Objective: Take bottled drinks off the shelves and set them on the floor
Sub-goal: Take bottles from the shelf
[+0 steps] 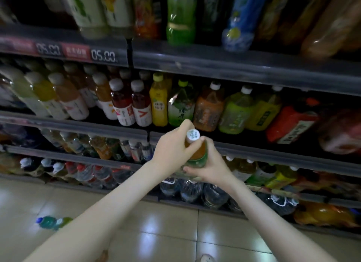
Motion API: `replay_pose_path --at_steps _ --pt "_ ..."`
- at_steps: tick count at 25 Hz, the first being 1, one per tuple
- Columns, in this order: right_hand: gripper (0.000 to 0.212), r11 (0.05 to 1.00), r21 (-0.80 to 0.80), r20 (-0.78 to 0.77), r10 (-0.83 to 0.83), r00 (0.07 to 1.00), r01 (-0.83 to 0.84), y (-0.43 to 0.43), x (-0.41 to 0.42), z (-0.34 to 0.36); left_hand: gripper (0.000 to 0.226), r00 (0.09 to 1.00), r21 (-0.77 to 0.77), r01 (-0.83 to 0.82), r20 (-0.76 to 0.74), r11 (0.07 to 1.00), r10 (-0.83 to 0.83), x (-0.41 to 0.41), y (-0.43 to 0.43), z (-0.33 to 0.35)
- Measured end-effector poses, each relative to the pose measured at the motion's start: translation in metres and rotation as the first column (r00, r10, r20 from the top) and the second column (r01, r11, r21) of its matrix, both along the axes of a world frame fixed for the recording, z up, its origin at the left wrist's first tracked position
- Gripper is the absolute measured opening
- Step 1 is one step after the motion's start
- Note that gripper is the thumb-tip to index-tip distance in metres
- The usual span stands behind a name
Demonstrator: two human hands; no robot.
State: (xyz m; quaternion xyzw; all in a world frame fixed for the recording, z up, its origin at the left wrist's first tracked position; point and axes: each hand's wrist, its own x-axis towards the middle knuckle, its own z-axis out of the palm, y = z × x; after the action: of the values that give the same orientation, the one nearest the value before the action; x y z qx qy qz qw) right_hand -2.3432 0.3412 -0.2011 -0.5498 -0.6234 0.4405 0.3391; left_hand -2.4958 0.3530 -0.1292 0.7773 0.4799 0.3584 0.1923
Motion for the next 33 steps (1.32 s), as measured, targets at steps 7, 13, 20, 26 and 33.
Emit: replay_pose_path --at_steps 7,13,20,26,33 --pt "0.083 0.974 0.087 -0.035 -0.207 0.978 0.21 0.006 0.048 0.045 0.018 0.978 -0.183 0.091 0.204 0.979 -0.052 0.033 0.025 0.034" --pt "0.086 0.95 0.149 -0.001 -0.279 0.96 0.276 0.011 0.099 0.058 0.05 0.992 -0.333 0.114 -0.016 0.936 -0.127 0.062 0.036 -0.004" --pt "0.095 0.958 0.21 -0.06 -0.185 0.981 0.193 0.029 0.097 0.054 0.071 0.984 -0.206 0.005 -0.173 0.979 -0.042 0.073 0.036 -0.016" --pt "0.092 0.978 0.203 -0.017 -0.039 0.999 0.042 0.058 0.041 0.046 0.062 0.979 -0.203 -0.161 -0.154 0.966 0.131 0.014 0.045 -0.032" --pt "0.092 0.994 0.105 0.003 -0.043 0.999 0.042 0.059 0.015 0.047 0.097 0.975 -0.323 0.089 -0.166 0.942 -0.149 -0.03 0.066 -0.017"
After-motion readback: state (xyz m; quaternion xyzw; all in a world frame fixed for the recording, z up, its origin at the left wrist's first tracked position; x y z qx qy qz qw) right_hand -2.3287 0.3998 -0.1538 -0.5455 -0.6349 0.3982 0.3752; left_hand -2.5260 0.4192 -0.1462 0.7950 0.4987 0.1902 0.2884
